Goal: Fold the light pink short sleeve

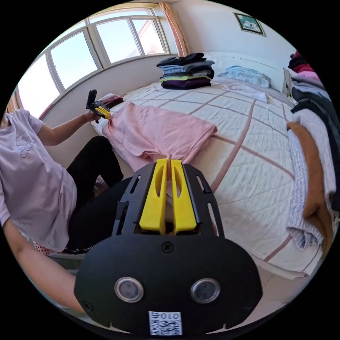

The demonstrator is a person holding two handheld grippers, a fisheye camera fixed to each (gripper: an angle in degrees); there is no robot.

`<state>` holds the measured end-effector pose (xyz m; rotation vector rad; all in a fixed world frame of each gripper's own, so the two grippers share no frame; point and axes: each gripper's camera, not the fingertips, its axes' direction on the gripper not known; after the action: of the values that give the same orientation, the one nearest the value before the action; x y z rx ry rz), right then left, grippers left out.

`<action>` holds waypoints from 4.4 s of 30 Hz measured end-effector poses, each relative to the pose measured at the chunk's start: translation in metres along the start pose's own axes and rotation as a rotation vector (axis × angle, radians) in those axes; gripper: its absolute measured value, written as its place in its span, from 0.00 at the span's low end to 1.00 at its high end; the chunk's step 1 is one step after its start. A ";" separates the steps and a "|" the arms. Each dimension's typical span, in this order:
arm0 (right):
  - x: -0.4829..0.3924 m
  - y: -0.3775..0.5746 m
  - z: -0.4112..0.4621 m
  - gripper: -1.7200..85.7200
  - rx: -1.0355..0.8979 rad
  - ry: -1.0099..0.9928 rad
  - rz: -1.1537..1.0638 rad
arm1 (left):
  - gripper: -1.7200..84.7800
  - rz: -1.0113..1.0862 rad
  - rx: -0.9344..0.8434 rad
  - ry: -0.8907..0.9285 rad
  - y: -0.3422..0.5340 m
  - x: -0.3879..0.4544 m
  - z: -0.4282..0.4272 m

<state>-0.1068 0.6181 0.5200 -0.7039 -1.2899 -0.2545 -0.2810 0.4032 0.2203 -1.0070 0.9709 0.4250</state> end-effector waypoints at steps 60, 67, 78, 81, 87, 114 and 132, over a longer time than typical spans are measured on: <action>0.046 -0.094 0.032 0.06 -0.012 0.108 0.368 | 0.03 -0.523 0.320 0.066 -0.005 -0.092 0.003; 0.063 -0.169 0.030 0.05 -0.105 0.164 0.263 | 0.03 -0.524 0.264 -0.061 -0.035 -0.105 -0.005; 0.090 -0.165 0.073 0.07 -0.085 0.128 0.400 | 0.07 -0.784 0.280 0.018 -0.014 -0.118 0.041; 0.080 -0.148 0.041 0.08 -0.036 0.189 0.438 | 0.09 -0.783 0.290 -0.144 -0.003 -0.082 0.019; -0.001 -0.118 0.008 0.10 0.022 0.206 0.300 | 0.12 -0.341 0.080 -0.367 -0.040 0.047 0.035; -0.024 0.009 0.001 0.13 0.224 0.024 0.693 | 0.14 0.034 0.132 -0.446 -0.139 0.226 0.154; -0.004 0.084 -0.044 0.12 0.345 0.023 0.721 | 0.08 0.368 0.012 -0.461 -0.290 0.284 0.327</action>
<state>-0.0279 0.6552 0.4835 -0.8133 -0.9504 0.5325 0.2293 0.5045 0.1912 -0.6723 0.7339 0.9131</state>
